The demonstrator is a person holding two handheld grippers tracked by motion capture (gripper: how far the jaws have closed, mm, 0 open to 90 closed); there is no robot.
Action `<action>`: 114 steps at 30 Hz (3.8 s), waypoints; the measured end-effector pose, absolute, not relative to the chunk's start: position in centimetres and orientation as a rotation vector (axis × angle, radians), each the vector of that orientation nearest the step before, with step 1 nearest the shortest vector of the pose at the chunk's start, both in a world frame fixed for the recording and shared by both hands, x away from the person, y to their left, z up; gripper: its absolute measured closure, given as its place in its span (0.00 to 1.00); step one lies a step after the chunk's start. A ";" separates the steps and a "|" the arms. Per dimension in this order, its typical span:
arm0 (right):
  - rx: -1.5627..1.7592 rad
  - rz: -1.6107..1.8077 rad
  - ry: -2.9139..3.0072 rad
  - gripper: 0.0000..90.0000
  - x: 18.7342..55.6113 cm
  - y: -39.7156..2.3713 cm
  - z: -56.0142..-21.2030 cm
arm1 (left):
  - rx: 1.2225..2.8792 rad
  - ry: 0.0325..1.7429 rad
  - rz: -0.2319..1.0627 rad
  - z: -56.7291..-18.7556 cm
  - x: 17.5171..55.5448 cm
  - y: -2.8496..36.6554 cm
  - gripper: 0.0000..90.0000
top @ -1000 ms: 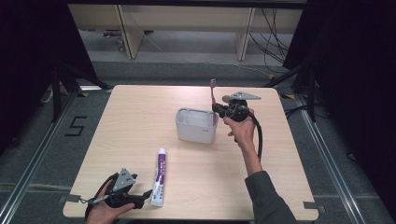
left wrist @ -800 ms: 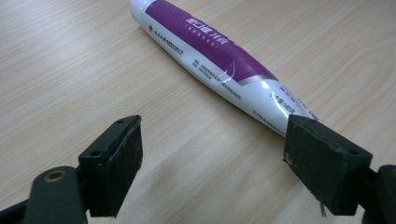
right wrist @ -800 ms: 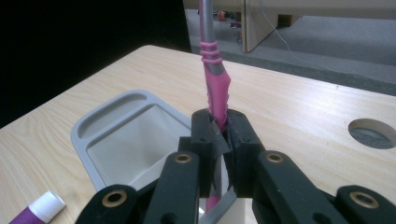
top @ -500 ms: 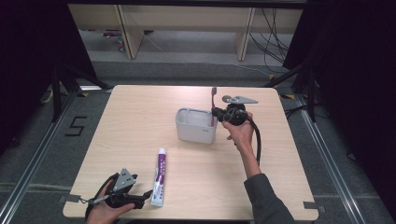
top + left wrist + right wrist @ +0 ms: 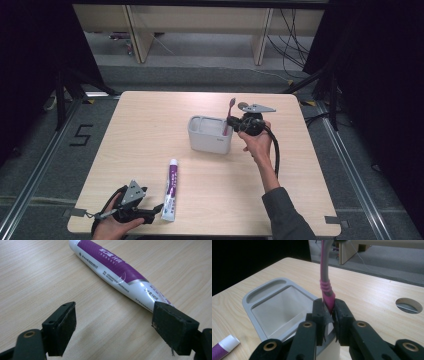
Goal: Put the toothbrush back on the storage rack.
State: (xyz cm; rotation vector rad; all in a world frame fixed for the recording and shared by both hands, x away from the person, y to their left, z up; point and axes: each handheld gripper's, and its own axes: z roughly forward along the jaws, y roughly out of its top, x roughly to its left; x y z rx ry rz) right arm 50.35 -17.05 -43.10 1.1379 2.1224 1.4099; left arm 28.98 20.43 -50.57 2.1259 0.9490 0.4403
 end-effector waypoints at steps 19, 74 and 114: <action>1.197 1.465 2.048 0.48 48.5 -18.8 -42.2 | 2.130 0.960 0.441 -50.5 28.9 20.5 0.21; 1.145 1.289 2.203 0.39 38.0 -21.6 -45.7 | 2.109 0.967 0.442 -50.5 28.9 20.6 0.21; 1.184 1.163 2.319 0.31 31.6 -23.8 -48.7 | 2.111 1.001 0.458 -50.6 28.9 20.9 0.21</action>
